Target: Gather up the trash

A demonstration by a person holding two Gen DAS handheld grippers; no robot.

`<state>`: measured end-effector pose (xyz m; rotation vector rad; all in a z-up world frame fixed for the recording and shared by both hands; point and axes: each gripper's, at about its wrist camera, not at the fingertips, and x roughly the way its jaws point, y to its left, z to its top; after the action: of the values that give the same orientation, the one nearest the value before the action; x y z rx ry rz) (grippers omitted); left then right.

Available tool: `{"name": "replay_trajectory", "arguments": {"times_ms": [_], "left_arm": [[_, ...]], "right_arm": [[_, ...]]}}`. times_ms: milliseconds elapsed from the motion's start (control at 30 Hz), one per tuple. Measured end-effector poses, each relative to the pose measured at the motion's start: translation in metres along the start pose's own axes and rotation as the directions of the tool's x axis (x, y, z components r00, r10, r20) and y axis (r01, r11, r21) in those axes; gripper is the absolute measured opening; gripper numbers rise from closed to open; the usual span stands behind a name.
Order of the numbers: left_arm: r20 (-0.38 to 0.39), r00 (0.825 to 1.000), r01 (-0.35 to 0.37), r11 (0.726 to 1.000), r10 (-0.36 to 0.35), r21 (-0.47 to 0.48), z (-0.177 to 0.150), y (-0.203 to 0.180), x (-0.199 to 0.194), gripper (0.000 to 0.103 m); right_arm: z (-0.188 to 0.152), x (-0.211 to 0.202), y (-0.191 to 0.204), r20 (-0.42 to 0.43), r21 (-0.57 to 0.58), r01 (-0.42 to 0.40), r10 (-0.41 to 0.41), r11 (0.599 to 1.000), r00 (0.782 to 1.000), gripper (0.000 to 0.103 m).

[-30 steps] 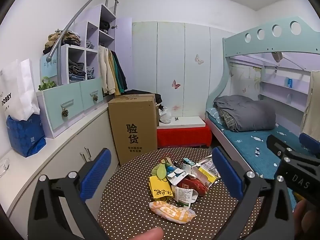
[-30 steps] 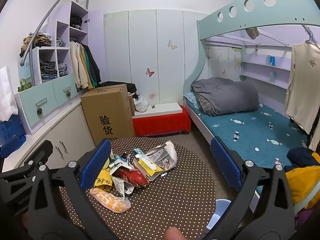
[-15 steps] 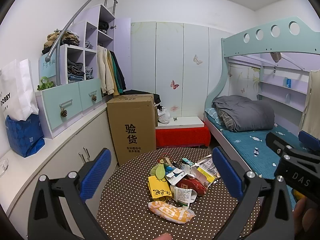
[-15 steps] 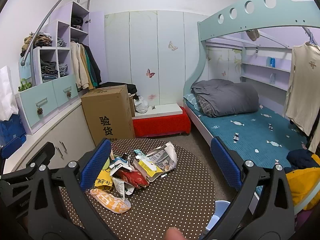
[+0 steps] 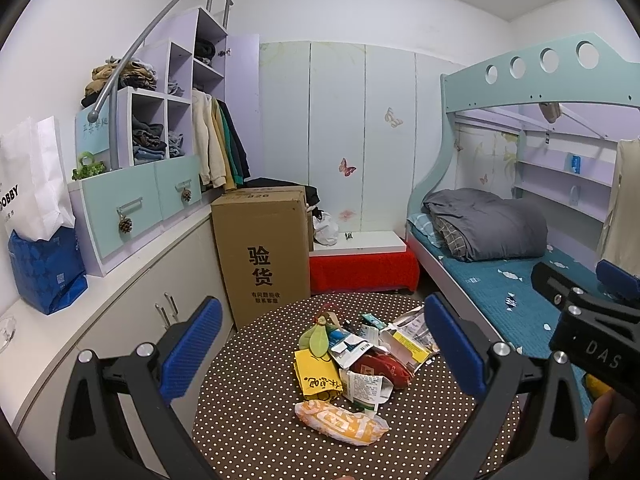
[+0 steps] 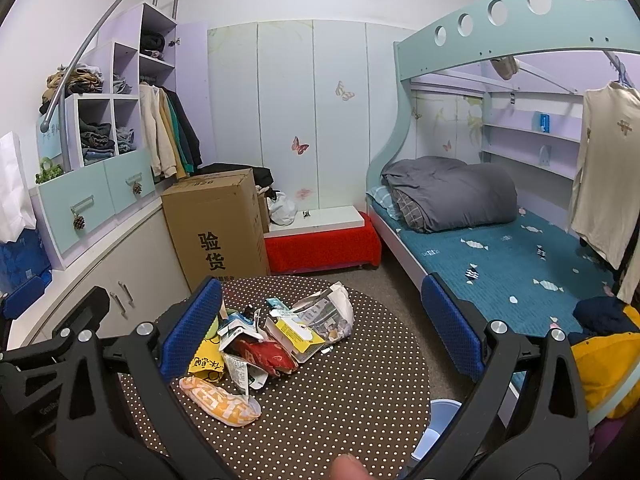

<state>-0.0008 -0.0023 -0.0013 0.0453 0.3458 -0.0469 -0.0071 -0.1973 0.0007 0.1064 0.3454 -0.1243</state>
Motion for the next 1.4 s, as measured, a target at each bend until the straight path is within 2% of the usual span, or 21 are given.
{"name": "replay_trajectory", "arguments": {"times_ms": [1067, 1267, 1400], "left_arm": [[-0.024, 1.000, 0.015, 1.000, -0.016, -0.010, -0.007, 0.007, 0.017, 0.099], [-0.061, 0.998, 0.006, 1.000, -0.007, -0.015, -0.017, 0.015, 0.033, 0.099], [-0.113, 0.994, -0.005, 1.000, 0.003, -0.019, -0.031, 0.025, 0.051, 0.099]], "right_arm": [[-0.008, 0.016, 0.005, -0.029, -0.007, -0.011, 0.010, 1.000, 1.000, 0.098], [-0.018, 0.033, 0.016, -0.080, -0.022, -0.047, 0.046, 0.999, 0.996, 0.098], [-0.034, 0.058, 0.025, -0.162, -0.038, -0.086, 0.079, 0.996, 0.984, 0.098]]}}
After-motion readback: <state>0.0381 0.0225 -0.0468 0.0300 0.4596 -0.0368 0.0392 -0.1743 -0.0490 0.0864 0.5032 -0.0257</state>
